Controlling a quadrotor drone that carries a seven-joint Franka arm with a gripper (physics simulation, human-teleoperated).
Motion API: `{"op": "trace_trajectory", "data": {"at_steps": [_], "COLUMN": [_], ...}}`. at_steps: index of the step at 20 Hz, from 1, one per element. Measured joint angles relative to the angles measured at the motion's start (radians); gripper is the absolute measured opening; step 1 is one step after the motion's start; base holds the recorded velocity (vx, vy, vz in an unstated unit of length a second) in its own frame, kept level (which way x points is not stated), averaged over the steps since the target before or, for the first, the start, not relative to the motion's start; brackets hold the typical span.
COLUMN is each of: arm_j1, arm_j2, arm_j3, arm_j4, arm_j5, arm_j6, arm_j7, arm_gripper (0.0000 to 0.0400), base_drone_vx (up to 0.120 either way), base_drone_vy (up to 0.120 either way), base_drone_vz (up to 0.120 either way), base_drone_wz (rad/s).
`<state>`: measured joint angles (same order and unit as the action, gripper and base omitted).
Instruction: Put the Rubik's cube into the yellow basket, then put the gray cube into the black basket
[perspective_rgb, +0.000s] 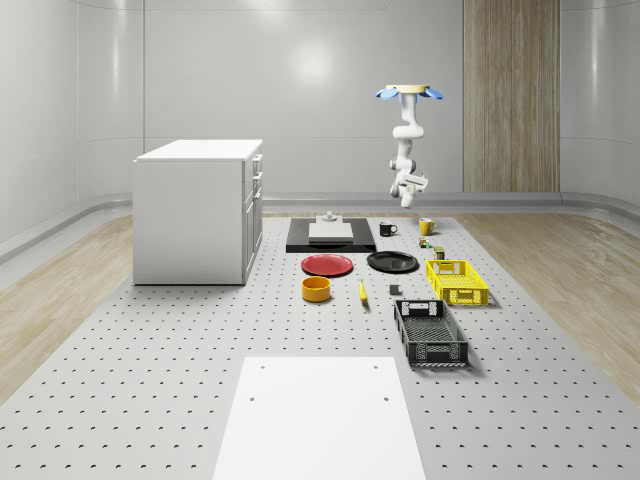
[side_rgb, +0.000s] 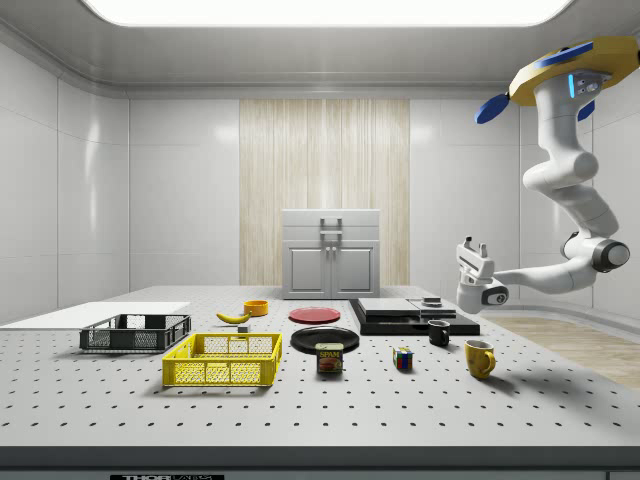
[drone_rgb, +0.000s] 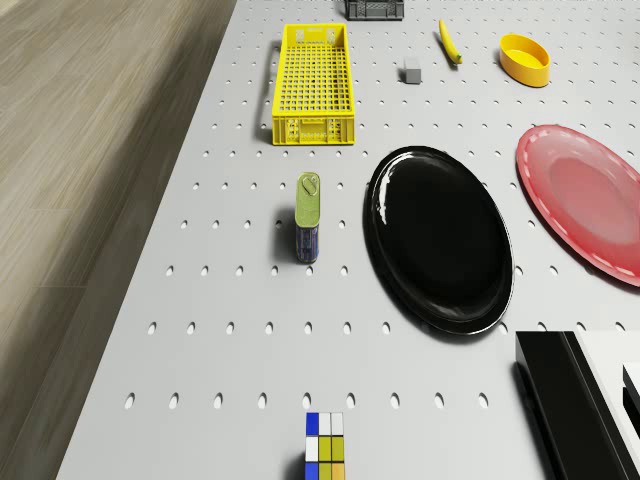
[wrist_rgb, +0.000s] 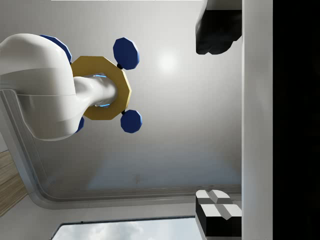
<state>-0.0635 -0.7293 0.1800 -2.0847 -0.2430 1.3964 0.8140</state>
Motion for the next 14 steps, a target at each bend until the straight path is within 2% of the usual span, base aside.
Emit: {"op": "trace_trajectory", "data": {"at_steps": [4, 6, 8, 11, 14], "arm_j1": [-0.051, -0.090, -0.140, -0.244, -0.388], "arm_j2": [-0.015, -0.030, -0.052, -0.094, -0.137], "arm_j3": [0.154, 0.262, 0.387, 0.578, 0.739], "arm_j4": [-0.061, -0.126, -0.223, -0.414, -0.595], "arm_j5": [-0.222, -0.386, -0.586, -0.925, -1.244], "arm_j6": [0.011, 0.019, 0.028, 0.028, -0.009], "arm_j7": [0.034, 0.064, 0.108, 0.209, 0.341], "arm_gripper": [0.0400, 0.0400, 0.0400, 0.0400, 0.0400], "base_drone_vx": [0.120, 0.120, 0.120, 0.120, 0.120], "base_drone_vy": [0.000, 0.000, 0.000, 0.000, 0.000], "base_drone_vz": [0.000, -0.080, -0.120, -0.120, -0.120], "base_drone_wz": [0.000, 0.000, 0.000, 0.000, 0.000]}}
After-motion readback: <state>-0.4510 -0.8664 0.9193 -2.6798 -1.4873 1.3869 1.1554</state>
